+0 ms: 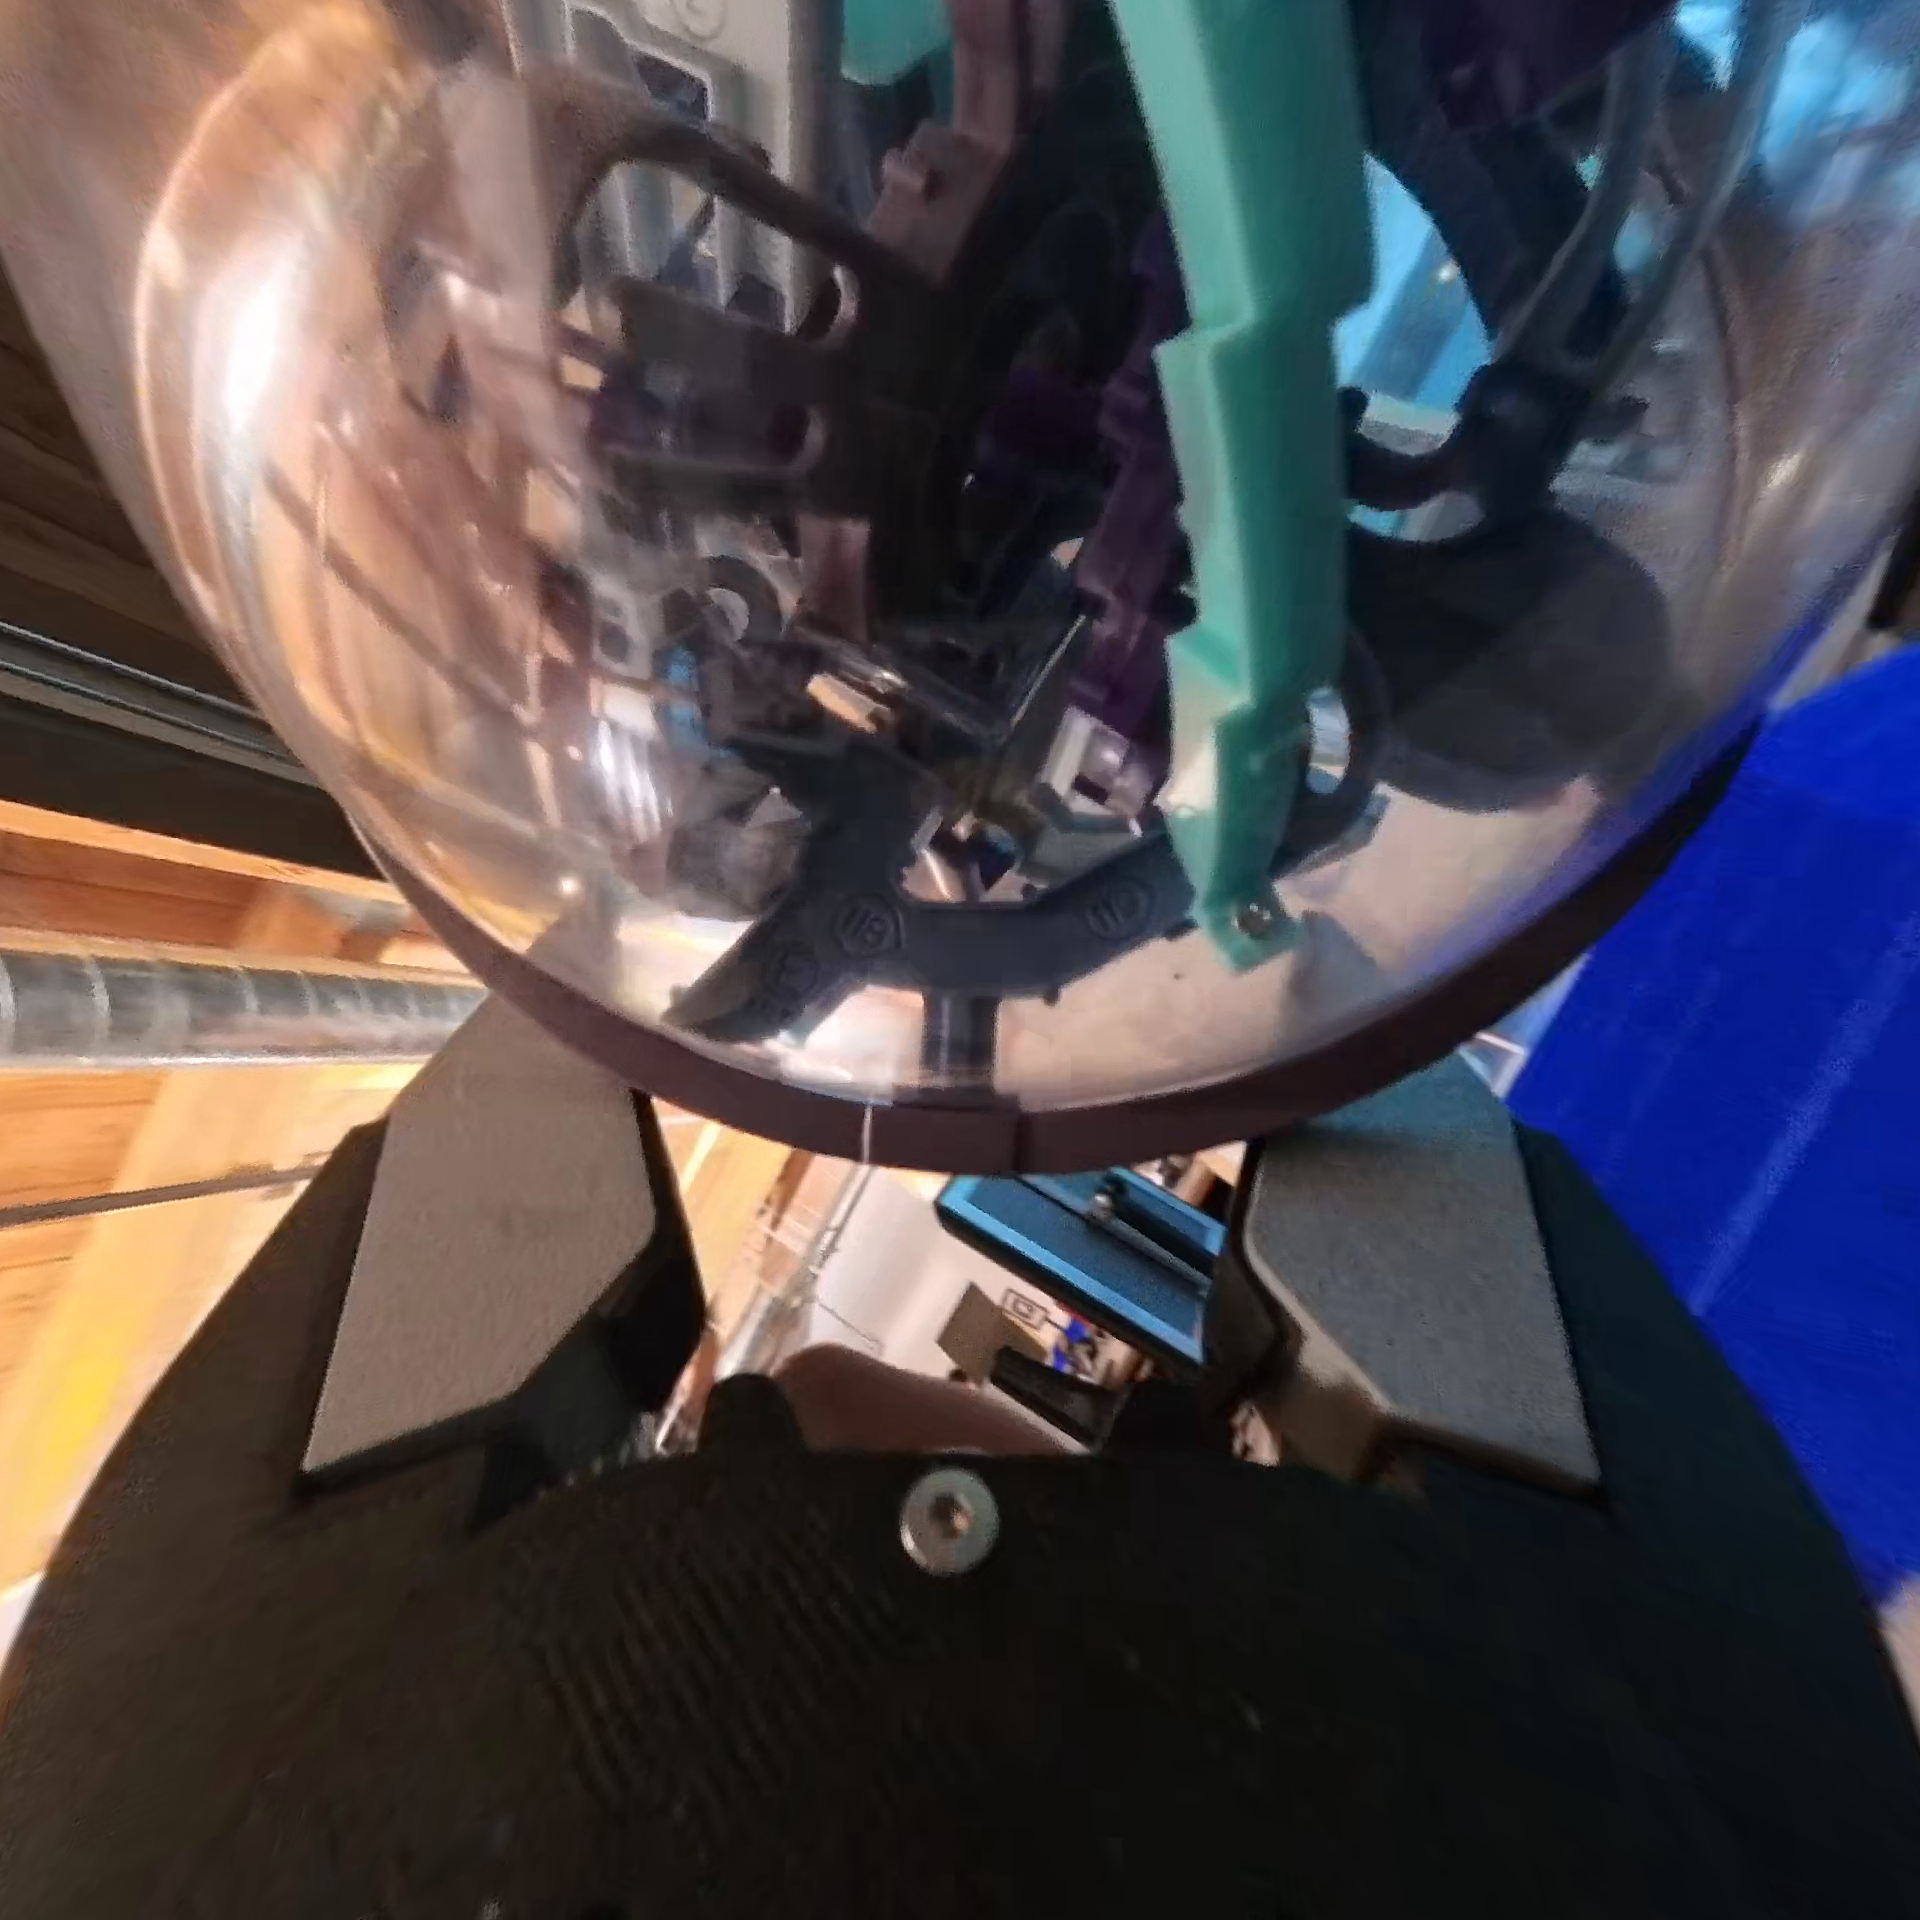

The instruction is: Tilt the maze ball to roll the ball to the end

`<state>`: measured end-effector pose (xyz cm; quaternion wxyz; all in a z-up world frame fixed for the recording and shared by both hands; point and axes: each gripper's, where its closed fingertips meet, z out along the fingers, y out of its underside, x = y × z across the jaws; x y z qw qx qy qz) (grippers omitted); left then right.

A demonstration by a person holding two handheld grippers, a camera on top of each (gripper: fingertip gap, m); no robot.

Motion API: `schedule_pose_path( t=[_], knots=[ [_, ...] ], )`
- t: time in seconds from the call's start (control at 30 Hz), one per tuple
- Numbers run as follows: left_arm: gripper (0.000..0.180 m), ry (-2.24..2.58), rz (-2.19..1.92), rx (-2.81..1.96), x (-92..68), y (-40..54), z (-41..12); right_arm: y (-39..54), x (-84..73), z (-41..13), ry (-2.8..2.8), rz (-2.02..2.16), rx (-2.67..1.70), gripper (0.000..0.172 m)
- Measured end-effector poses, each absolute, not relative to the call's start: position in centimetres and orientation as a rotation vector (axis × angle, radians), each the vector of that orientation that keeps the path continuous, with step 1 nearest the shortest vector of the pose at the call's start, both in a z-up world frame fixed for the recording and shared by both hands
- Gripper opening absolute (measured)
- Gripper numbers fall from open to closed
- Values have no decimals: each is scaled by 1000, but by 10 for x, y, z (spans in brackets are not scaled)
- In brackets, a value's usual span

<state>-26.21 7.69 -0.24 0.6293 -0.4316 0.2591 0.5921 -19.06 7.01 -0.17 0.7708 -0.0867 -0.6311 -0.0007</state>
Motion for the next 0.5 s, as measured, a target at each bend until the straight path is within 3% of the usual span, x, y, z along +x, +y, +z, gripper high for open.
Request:
schedule_pose_path(
  t=[0.5],
  knots=[
    [119,628,1571,-755,-243,47,125,47,-171,107,-1107,-12,-75,160]
  ],
)
